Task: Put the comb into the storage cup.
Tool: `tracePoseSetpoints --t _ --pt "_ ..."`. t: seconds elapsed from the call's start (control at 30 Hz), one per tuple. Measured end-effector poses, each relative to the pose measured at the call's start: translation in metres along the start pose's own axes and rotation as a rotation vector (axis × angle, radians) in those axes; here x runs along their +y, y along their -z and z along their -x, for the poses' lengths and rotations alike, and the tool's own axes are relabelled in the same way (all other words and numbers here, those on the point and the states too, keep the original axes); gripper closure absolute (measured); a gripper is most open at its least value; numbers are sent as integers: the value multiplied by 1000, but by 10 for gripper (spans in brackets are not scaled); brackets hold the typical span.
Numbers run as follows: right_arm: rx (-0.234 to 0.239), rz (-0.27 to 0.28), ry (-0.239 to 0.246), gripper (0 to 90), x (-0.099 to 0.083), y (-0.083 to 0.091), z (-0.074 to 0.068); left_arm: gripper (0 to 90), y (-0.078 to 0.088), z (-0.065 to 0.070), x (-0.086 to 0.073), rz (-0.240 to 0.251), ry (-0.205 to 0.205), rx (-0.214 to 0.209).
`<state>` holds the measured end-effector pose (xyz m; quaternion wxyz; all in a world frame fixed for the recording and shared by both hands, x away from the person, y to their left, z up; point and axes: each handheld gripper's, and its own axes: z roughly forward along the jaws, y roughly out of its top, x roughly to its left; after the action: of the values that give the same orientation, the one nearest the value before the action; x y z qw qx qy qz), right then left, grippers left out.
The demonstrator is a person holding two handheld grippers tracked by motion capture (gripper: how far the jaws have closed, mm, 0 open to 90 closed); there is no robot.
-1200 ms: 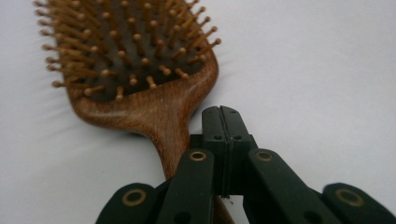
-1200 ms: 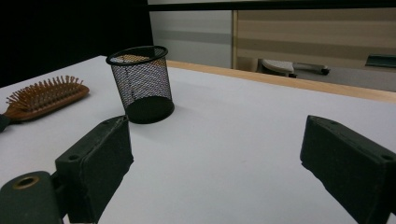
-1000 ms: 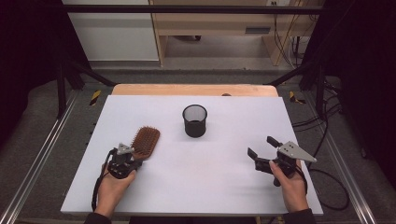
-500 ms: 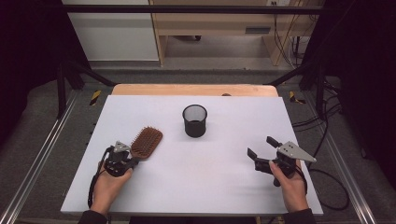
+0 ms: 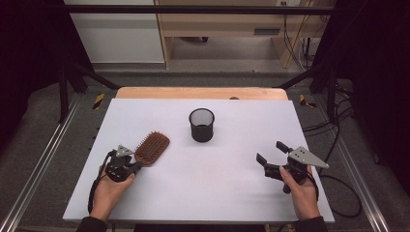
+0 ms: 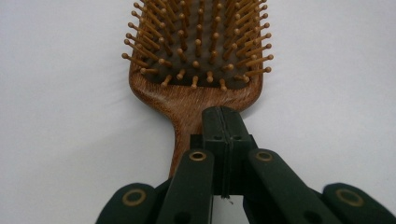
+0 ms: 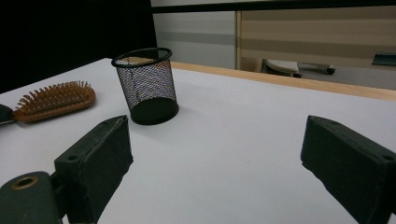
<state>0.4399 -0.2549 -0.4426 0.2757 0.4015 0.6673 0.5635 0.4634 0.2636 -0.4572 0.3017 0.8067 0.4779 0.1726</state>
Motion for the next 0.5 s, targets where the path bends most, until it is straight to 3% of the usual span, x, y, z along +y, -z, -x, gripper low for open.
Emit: tracePoseSetpoints --t 0.23,0.5 --pt "4 6 -10 88 0 1 0 900 7 4 6 13 -8 -30" --pt "3 4 -12 86 0 1 0 900 26 1 23 50 -23 -30"
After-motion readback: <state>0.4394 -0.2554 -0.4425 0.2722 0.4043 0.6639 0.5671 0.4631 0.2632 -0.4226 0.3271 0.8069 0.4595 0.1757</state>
